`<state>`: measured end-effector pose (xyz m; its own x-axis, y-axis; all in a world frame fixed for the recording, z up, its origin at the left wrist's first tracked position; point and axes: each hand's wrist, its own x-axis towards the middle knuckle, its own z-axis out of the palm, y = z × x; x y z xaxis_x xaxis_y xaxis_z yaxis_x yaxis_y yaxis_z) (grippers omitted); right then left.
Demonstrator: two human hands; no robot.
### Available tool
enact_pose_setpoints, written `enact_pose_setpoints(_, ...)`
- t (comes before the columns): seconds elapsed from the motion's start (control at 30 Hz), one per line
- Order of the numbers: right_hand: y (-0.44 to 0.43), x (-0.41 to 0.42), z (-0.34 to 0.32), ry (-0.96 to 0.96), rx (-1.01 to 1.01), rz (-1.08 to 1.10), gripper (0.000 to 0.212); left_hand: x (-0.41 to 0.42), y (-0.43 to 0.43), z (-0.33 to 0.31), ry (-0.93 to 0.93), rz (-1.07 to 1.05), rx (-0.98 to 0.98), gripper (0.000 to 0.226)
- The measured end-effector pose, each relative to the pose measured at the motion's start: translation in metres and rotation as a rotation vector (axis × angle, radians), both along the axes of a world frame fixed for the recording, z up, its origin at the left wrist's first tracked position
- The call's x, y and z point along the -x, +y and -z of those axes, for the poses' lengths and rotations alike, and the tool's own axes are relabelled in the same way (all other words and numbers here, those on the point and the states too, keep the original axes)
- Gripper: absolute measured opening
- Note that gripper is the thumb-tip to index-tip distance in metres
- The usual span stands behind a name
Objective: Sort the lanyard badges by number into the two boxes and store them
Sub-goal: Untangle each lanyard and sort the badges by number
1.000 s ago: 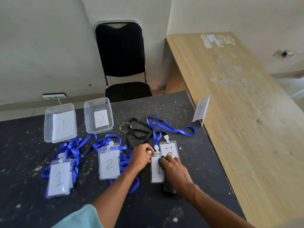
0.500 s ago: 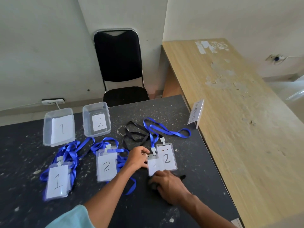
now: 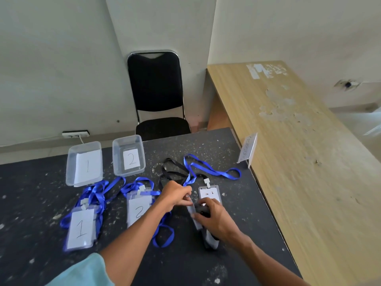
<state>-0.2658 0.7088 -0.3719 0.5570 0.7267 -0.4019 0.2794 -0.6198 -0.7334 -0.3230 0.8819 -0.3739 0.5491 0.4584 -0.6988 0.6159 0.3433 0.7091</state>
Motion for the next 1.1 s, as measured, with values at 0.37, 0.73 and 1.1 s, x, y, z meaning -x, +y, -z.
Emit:
enact_pose_setpoints(0.37,-0.010,-0.007,0.024,0.232,-0.025,0.372,0.020,0.019,-0.016,0.042,0.140,0.209,-0.628,0.019)
enact_pose_setpoints(0.73,-0.028,-0.020,0.012,-0.009,-0.084,0.521,0.012,0.031,-0.013,0.051,0.056,-0.026,-0.302,0.014)
enact_pose_setpoints(1.1,0.018,0.023,0.053,-0.412,0.088,-0.197,0.041,0.033,-0.017,0.063,0.081,0.040,-0.303,0.013)
